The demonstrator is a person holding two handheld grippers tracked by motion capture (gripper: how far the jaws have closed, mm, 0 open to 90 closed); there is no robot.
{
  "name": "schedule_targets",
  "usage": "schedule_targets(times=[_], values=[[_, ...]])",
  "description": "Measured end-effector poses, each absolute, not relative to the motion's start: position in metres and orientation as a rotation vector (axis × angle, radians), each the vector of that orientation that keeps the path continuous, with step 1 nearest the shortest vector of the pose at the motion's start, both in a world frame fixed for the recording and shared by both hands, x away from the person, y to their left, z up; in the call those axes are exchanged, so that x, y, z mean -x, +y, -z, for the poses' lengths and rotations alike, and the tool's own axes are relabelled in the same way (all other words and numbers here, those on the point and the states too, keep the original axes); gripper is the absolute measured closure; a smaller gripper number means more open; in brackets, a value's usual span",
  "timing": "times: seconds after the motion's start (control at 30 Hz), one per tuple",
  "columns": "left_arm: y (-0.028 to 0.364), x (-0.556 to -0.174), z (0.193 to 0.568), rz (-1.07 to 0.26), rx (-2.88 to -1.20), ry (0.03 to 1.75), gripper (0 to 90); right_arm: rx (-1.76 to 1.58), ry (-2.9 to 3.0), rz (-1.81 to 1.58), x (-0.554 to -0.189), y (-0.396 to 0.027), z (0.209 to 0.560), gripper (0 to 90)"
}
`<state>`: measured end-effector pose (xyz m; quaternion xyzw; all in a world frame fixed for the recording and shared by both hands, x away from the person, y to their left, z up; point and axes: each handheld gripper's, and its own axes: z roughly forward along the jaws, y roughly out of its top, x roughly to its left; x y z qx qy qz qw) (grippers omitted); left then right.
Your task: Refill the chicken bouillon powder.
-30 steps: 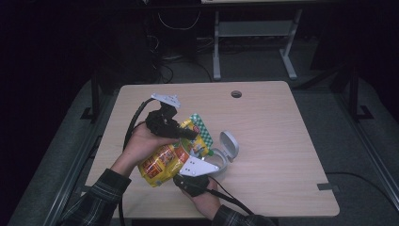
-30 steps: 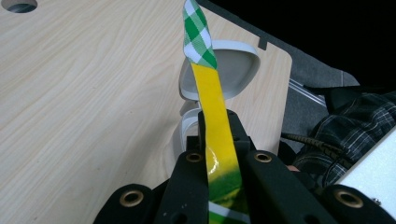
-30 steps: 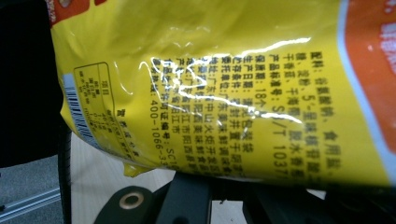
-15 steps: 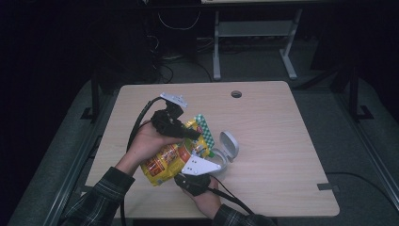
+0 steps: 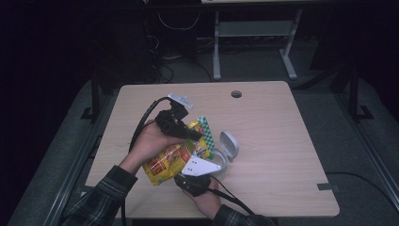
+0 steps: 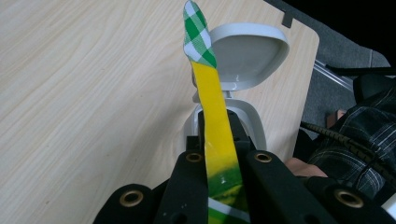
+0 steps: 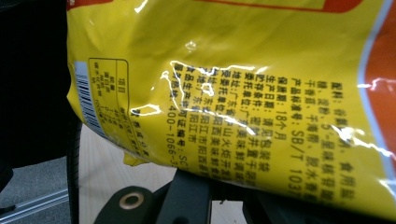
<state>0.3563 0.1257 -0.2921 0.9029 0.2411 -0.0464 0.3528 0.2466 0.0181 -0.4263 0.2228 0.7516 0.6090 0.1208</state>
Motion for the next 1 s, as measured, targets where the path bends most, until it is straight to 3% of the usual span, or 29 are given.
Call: schedule_targets(times=[1.0], values=[[0.1166,-0.3595,0.2935,0.116,-2.397,0.659,90.0,-0.652,2.189,-1.829,-0.2473,0.0169,0.4271,89.9]])
